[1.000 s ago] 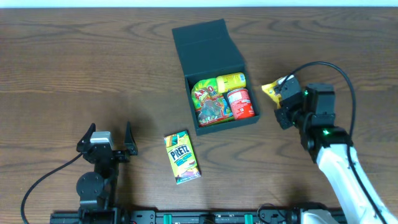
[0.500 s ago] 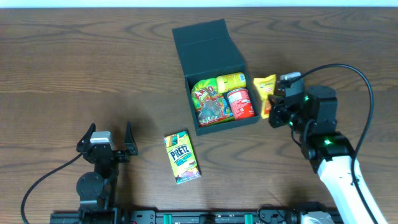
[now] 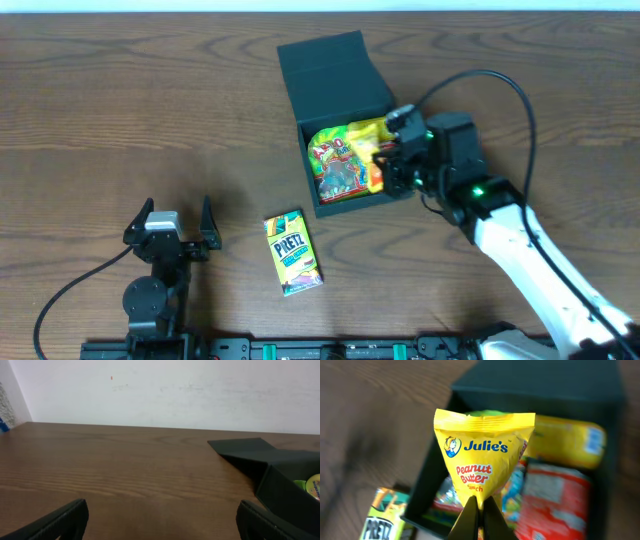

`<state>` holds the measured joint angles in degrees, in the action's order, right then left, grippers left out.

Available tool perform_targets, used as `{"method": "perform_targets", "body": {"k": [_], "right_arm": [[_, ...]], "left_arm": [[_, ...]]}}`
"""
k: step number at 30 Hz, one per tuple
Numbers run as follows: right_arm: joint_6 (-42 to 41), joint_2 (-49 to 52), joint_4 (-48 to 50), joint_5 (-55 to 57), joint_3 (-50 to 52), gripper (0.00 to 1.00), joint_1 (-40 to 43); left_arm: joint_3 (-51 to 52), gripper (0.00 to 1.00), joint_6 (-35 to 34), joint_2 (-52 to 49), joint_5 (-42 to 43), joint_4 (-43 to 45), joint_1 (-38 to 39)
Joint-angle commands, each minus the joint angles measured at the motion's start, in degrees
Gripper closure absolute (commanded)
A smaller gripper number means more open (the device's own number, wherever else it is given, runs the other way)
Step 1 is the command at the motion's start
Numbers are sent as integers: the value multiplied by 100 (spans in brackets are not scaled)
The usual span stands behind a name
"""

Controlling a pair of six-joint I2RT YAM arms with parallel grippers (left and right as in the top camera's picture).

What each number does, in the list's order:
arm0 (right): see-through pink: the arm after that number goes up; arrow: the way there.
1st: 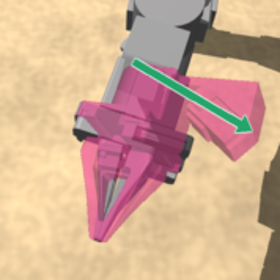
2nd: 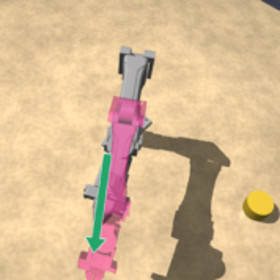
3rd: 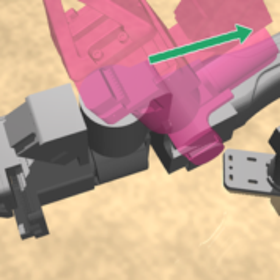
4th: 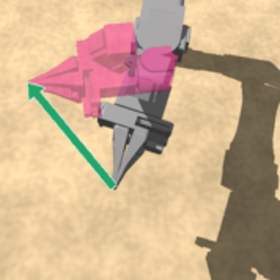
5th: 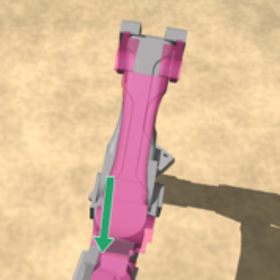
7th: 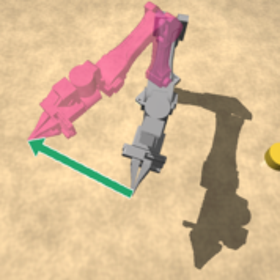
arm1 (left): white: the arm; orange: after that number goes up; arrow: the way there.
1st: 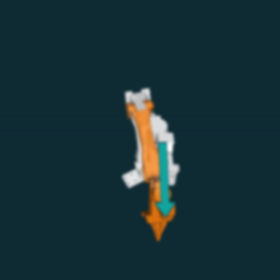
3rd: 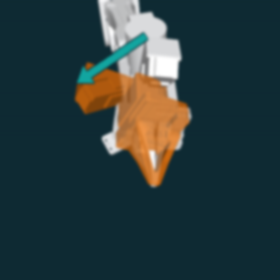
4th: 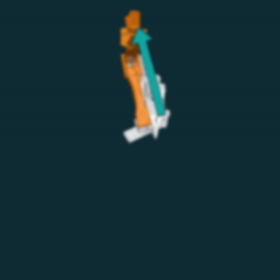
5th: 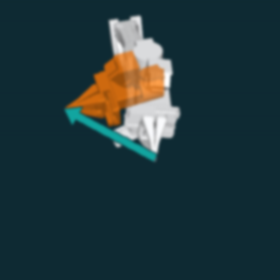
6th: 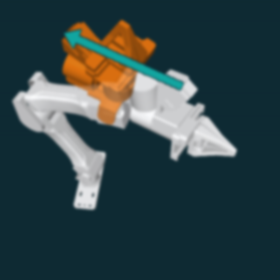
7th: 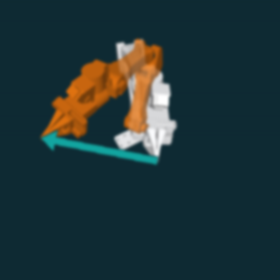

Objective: Pack container
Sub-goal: 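Lower the Julie's bag into the box front and release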

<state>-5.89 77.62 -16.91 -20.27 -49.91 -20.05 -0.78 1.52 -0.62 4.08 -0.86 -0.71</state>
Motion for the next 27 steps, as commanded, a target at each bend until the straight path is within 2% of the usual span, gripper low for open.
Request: {"method": "perform_targets", "body": {"k": [1,8,13,27], "right_arm": [[-293,236,57,20,-219,99,-142],[-1150,658,85,616,-219,99,-232],[-1298,938,105,984,-219,98,-302],[-1349,1617,400,979,-214,97,-514]], "left_arm": [[52,5,-24,35,2,-319,-28],[52,5,-24,35,2,-321,-28],[52,5,-24,35,2,-321,-28],[52,5,-24,35,2,-319,-28]]}}
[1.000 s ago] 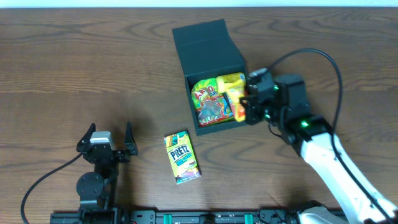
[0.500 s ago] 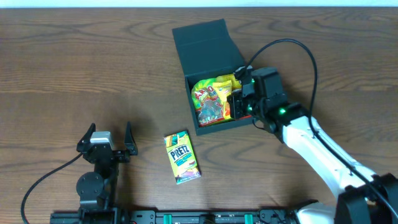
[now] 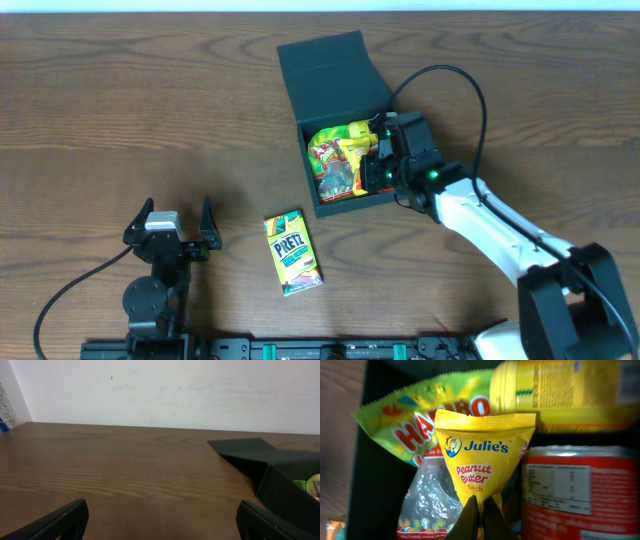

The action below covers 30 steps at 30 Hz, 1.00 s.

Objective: Pack container
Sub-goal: 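Lower the Julie's bag into the box front and release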

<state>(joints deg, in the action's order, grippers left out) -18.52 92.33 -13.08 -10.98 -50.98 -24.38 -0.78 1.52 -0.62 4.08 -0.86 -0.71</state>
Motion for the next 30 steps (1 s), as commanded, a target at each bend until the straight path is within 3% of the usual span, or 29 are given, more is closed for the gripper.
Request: {"method": "perform_targets", "body": {"k": [1,4,8,13,23,25,30], "right_arm": [[-103,208,24,50,-107,97,-87],[-118,389,55,61,-107,84,-87],[-118,431,70,256,-107,81,-90],[-118,326,155,457,-109,68,-92],[-111,-686,120,1121,-109,57,-219],[-111,-863,76,1167,-109,59,-243],[-118,-1193,-192,1152,-109,89,-361]], "left_arm": [[52,5,-24,35,2,-319,-28],[52,5,-24,35,2,-319,-28],[52,5,-24,35,2,-321,-28],[52,5,-24,35,2,-321,-28],[52,5,-24,35,2,-319,-28],[52,5,-24,35,2,-319,-28],[52,5,-24,35,2,-319,-28]]}}
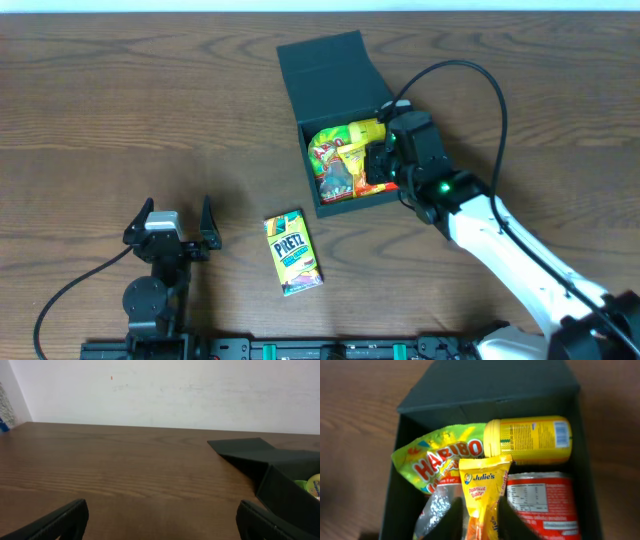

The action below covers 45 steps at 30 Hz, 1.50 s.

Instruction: Pack container

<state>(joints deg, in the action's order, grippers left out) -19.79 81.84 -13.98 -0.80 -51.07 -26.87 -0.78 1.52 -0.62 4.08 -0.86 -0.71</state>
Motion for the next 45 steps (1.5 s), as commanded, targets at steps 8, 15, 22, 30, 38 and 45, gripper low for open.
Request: {"method": "perform_targets", "body": {"k": [8,15,22,30,38,45], "right_arm": [[7,-210,-732,-289,-101,98,-422],[-116,-946,-761,-33,-103,99,-494],[549,-1744,-1340,105,-101,98,15],[837,-3075,-2430,96,-87,97,1384],[1069,-4000,-3327,101,-61,36,1757],[1069,-4004,-3689,101,-61,1,1757]], "left_arm": [[52,5,-24,35,2,-321,-28],[52,5,-24,35,2,-319,-28],[52,5,-24,35,2,-319,-28],[52,5,-24,35,2,-319,-28],[52,5,-24,35,2,-321,-28],[52,5,-24,35,2,-321,-28]]}}
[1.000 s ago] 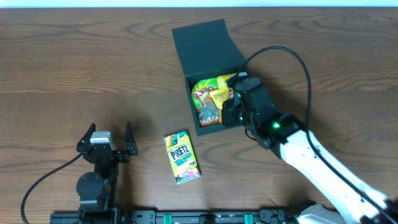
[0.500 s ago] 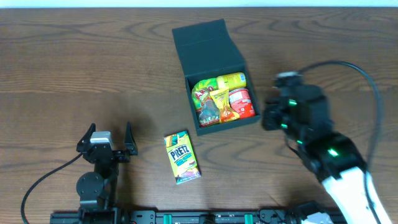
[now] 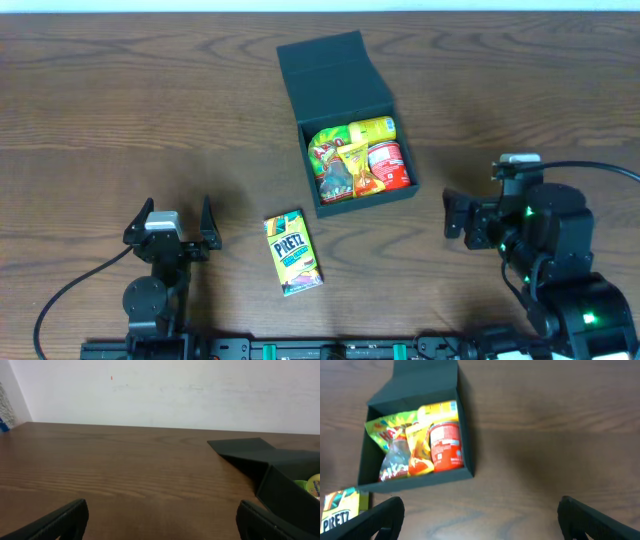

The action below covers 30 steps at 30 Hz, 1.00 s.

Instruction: Pack container

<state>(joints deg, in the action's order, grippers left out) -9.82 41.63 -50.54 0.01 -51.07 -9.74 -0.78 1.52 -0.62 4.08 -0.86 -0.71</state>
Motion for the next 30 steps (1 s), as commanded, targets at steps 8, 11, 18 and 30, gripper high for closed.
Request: {"method": "perform_targets", "body": {"k": [8,11,18,30], "right_arm": [[70,33,-61,17,-61,1,44],[70,33,-72,17,-61,1,44],[70,33,-72,17,-61,1,44],[70,33,-72,17,-61,1,44]], "left_arm": [[52,5,-24,35,2,-321,-28],[52,5,-24,35,2,-321,-28],[52,5,-24,35,2,-321,-28],[-452,5,-964,11,1228,-396,-28]]}}
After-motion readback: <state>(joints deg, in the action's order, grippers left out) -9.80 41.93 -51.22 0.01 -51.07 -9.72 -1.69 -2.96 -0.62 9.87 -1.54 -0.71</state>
